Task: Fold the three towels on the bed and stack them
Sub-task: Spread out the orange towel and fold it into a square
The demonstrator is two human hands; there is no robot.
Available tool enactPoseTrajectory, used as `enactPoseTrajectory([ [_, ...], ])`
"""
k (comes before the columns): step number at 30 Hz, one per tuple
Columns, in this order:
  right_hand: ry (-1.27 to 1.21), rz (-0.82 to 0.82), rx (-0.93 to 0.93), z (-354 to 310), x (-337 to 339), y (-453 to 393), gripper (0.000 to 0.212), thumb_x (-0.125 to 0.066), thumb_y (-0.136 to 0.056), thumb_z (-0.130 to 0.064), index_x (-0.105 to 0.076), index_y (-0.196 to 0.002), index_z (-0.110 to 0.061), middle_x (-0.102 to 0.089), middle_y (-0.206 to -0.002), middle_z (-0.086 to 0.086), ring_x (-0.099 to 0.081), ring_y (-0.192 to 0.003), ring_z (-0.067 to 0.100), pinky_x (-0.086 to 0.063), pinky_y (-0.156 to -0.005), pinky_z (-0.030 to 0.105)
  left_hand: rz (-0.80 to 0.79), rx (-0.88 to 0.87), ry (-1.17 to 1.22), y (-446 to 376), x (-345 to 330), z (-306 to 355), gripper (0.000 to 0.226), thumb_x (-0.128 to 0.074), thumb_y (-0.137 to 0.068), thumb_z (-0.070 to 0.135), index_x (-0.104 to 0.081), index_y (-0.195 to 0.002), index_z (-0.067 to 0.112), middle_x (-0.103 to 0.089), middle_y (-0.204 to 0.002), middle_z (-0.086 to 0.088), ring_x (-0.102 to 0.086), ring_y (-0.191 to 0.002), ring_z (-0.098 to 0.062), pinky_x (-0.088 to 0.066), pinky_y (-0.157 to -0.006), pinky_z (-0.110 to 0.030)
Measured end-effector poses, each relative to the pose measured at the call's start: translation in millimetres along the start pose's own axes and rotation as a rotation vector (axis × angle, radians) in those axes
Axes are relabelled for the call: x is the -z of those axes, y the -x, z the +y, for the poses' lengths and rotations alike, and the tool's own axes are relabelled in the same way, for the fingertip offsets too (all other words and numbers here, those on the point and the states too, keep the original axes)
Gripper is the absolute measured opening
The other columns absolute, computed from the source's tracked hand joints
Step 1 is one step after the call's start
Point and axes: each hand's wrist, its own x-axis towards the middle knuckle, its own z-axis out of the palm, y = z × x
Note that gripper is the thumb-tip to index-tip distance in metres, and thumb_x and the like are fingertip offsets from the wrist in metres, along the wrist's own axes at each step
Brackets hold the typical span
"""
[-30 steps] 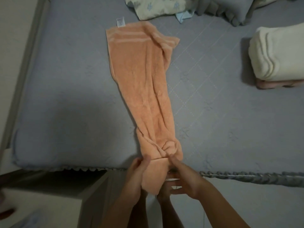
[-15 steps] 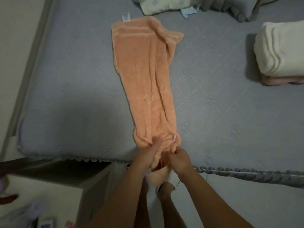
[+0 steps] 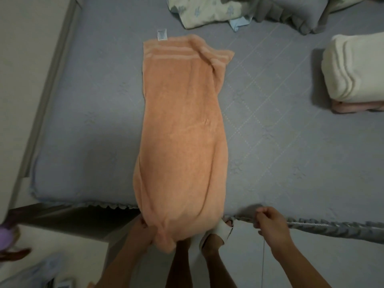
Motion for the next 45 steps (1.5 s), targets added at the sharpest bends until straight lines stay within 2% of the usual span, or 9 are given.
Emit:
enactPoseTrajectory([
  [6, 0.081, -0.197, 0.197, -48.9, -58.4, -15.9, 0.030, -0.065, -0.088, -0.041, -0.056, -0.114, -0.028, -0.063, -0.103, -0.012, -0.057, -0.090, -0.001, -0.042, -0.066, 0.015, 0.376, -0.200, 0.022, -18.4, -3.2, 46.9, 0.062, -0.070, -0.084, 0.028, -0.041, -0.133, 0.005, -0.053, -0.119, -0.012, -0.054, -0.113, -0.035, -0.042, -0.082, -0.042],
  [9, 0.054, -0.249, 0.214, -78.9, -83.5, -21.1, 0.021, -0.067, -0.086, -0.038, -0.055, -0.101, -0.028, -0.063, -0.094, -0.012, -0.060, -0.084, 0.003, -0.044, -0.064, 0.020, 0.470, -0.283, -0.014, -20.4, -7.1, 58.9, 0.071, -0.073, -0.081, 0.034, -0.035, -0.135, 0.009, -0.046, -0.132, -0.017, -0.051, -0.117, -0.037, -0.040, -0.085, -0.044],
  [12, 0.048, -0.205, 0.231, -93.3, -84.7, -25.3, 0.006, -0.062, -0.088, -0.025, -0.061, -0.083, -0.022, -0.066, -0.084, -0.001, -0.059, -0.072, 0.009, -0.045, -0.055, 0.023, 0.456, -0.282, -0.138, -20.2, -6.7, 58.5, 0.070, -0.072, -0.081, 0.037, -0.032, -0.133, 0.012, -0.041, -0.132, -0.016, -0.051, -0.112, -0.037, -0.039, -0.080, -0.041],
  [17, 0.044, 0.089, 0.323, -83.4, -32.6, -31.0, 0.009, -0.056, -0.081, -0.028, -0.059, -0.075, -0.023, -0.062, -0.068, -0.004, -0.058, -0.064, 0.013, -0.043, -0.053, 0.029, 0.472, -0.310, -0.179, -26.6, 15.1, 54.4, 0.010, -0.056, -0.087, 0.014, -0.052, -0.095, 0.009, -0.061, -0.095, -0.017, -0.057, -0.089, -0.032, -0.039, -0.073, -0.040],
  [23, 0.324, -0.177, 0.117, -62.1, -20.2, -49.8, 0.022, -0.065, -0.086, -0.030, -0.059, -0.103, -0.018, -0.064, -0.092, 0.000, -0.060, -0.082, 0.014, -0.044, -0.060, 0.028, 0.237, -0.140, -0.134, -50.4, 43.8, 53.4, 0.018, -0.057, -0.086, 0.013, -0.068, -0.077, 0.002, -0.070, -0.086, -0.025, -0.066, -0.090, -0.039, -0.053, -0.085, -0.050],
  [28, 0.136, -0.056, 0.194, -134.1, -35.8, -78.1, 0.025, -0.064, -0.086, -0.031, -0.066, -0.105, -0.016, -0.069, -0.096, 0.004, -0.065, -0.089, 0.021, -0.050, -0.072, 0.032, 0.333, -0.390, -0.105, -65.4, 42.0, 145.9, 0.027, -0.052, -0.091, 0.026, -0.060, -0.068, 0.014, -0.062, -0.069, 0.001, -0.057, -0.071, -0.021, -0.039, -0.063, -0.033],
  [37, -0.297, -0.010, 0.184, -312.9, -73.5, -170.9, 0.026, -0.048, -0.096, -0.032, -0.058, -0.095, -0.009, -0.064, -0.083, 0.013, -0.062, -0.073, 0.029, -0.053, -0.067, 0.042, 0.355, -0.631, 0.071, -153.4, 67.6, 370.7, 0.042, -0.062, -0.087, 0.046, -0.058, -0.061, 0.013, -0.047, -0.056, -0.005, -0.047, -0.053, -0.018, -0.038, -0.056, -0.031],
  [42, -0.154, 0.078, 0.280, -384.2, -90.8, -219.1, 0.015, -0.068, -0.082, -0.029, -0.067, -0.078, -0.014, -0.064, -0.071, 0.003, -0.058, -0.066, 0.018, -0.046, -0.052, 0.023, 0.447, -0.758, -0.004, -180.1, 83.9, 463.7, 0.032, -0.061, -0.086, 0.036, -0.067, -0.072, 0.008, -0.047, -0.064, -0.008, -0.044, -0.061, -0.015, -0.032, -0.048, -0.026],
  [45, -0.094, 0.119, 0.304, -405.6, -84.9, -228.6, 0.012, -0.069, -0.079, -0.016, -0.069, -0.085, -0.006, -0.064, -0.076, 0.012, -0.061, -0.070, 0.023, -0.054, -0.062, 0.039, 0.495, -0.777, 0.026, -187.7, 97.4, 491.5, 0.032, -0.061, -0.086, 0.036, -0.072, -0.079, 0.007, -0.054, -0.065, -0.008, -0.051, -0.067, -0.014, -0.040, -0.053, -0.026],
])
